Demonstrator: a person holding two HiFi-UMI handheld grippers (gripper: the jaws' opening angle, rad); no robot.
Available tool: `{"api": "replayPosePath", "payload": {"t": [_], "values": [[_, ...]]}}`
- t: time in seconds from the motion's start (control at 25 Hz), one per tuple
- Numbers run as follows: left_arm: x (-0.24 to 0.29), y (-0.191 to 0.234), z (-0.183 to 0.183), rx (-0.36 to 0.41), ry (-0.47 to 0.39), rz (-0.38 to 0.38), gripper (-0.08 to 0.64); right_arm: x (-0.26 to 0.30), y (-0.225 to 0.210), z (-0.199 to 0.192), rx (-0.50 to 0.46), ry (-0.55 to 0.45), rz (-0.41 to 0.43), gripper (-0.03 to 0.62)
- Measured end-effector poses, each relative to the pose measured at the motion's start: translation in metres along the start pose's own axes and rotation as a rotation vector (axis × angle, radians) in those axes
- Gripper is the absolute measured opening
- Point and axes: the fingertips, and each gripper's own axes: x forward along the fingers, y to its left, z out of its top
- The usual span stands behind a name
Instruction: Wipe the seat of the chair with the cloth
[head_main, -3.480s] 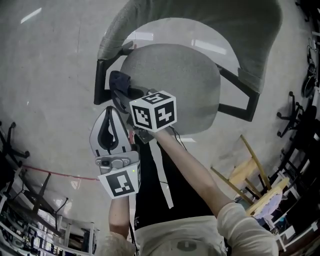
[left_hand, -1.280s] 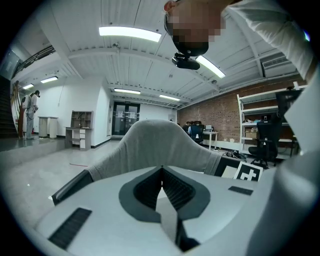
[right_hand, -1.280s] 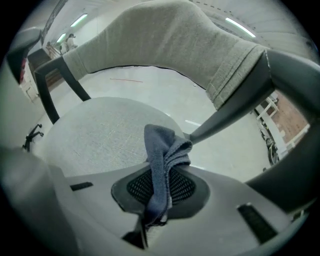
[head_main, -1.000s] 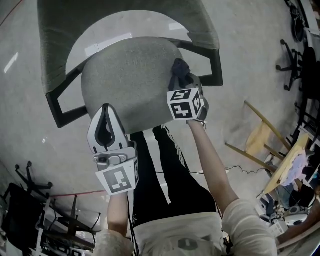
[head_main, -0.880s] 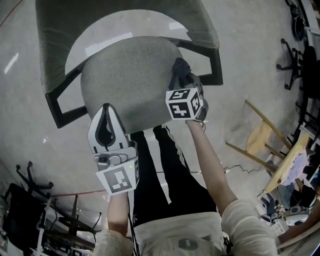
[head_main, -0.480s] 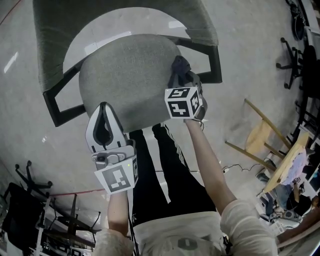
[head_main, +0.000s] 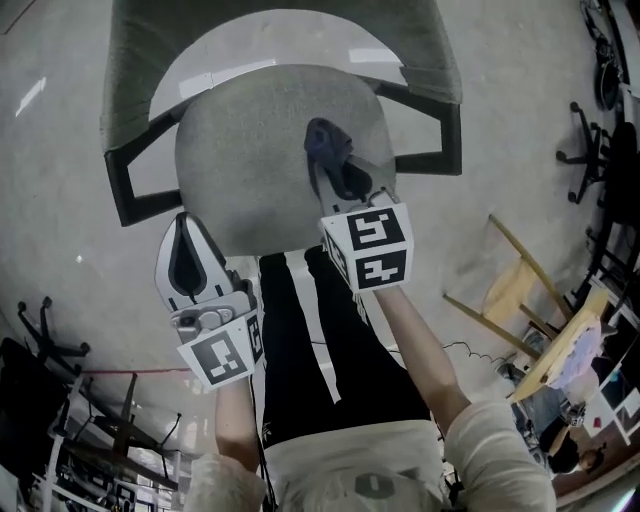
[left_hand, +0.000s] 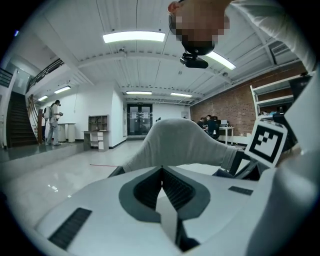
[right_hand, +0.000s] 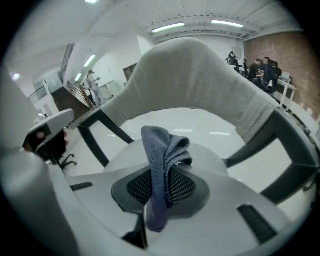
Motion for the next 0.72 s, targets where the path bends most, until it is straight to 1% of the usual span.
{"api": "replayPosePath", "payload": {"t": [0.16,0.24,0.32,0.4,0.52,0.6,0.64,0.72], "values": [[-0.015,0.025,-0.003,0.020,0.001,0.051,0.015,0.002,0.092,0.009,0.008,-0.031,0.209,0.058],[-0.021,0.038,-0.005,0.018,0.001,0.084,0.015,0.006,0.133,0.004,0.053,-0.013,0.307,0.058],[-0.028,0.050,-0.007,0.014,0.005,0.115,0.015,0.014,0.167,-0.009,0.154,0.039,0.403,0.058],[-0.035,0.059,-0.009,0.013,0.006,0.142,0.015,0.024,0.196,-0.027,0.247,0.102,0.482,0.058],[-0.042,0.074,-0.015,0.011,0.009,0.172,0.015,0.047,0.235,-0.056,0.315,0.194,0.590,0.058],[-0.047,0.083,-0.022,0.006,0.022,0.188,0.015,0.062,0.256,-0.074,0.363,0.242,0.644,0.058],[-0.049,0.087,-0.026,0.005,0.029,0.194,0.015,0.069,0.263,-0.083,0.376,0.262,0.653,0.058],[-0.052,0.093,-0.032,0.002,0.039,0.203,0.015,0.080,0.272,-0.096,0.370,0.287,0.649,0.058]]}}
